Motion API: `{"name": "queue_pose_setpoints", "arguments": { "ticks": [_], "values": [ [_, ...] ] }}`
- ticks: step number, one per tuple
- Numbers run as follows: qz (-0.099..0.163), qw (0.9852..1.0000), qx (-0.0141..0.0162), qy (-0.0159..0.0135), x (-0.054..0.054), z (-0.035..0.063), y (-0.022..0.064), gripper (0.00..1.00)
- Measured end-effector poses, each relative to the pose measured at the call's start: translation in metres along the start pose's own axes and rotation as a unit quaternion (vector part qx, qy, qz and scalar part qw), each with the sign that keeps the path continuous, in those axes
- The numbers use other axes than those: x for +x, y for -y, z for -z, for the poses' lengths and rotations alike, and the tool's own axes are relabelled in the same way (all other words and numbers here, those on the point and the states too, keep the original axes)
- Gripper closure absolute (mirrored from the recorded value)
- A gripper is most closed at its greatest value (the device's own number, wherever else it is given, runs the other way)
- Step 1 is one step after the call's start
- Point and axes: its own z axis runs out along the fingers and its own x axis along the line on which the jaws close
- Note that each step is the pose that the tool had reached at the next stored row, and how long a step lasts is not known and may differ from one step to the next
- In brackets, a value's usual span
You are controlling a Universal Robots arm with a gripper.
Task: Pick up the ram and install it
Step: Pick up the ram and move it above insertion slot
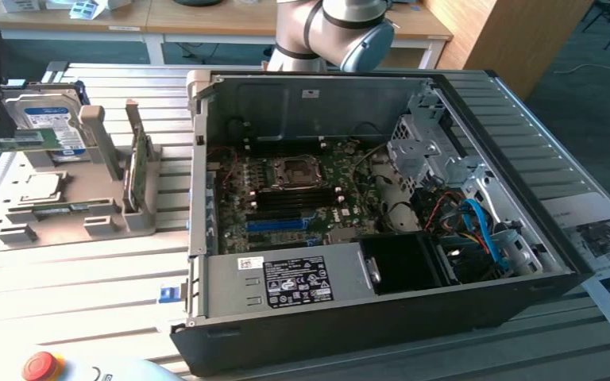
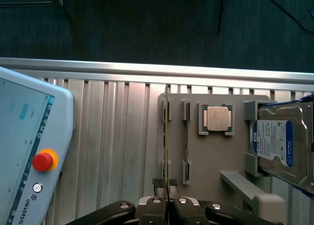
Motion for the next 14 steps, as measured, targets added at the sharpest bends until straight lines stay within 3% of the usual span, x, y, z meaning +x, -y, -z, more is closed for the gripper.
{"name": "queue_pose_setpoints", "arguments": {
  "ticks": [14],
  "values": [
    [0.000, 1.0000, -0.0001, -0.0026, 0.000, 0.0128, -0.0006, 0.88]
  ]
}}
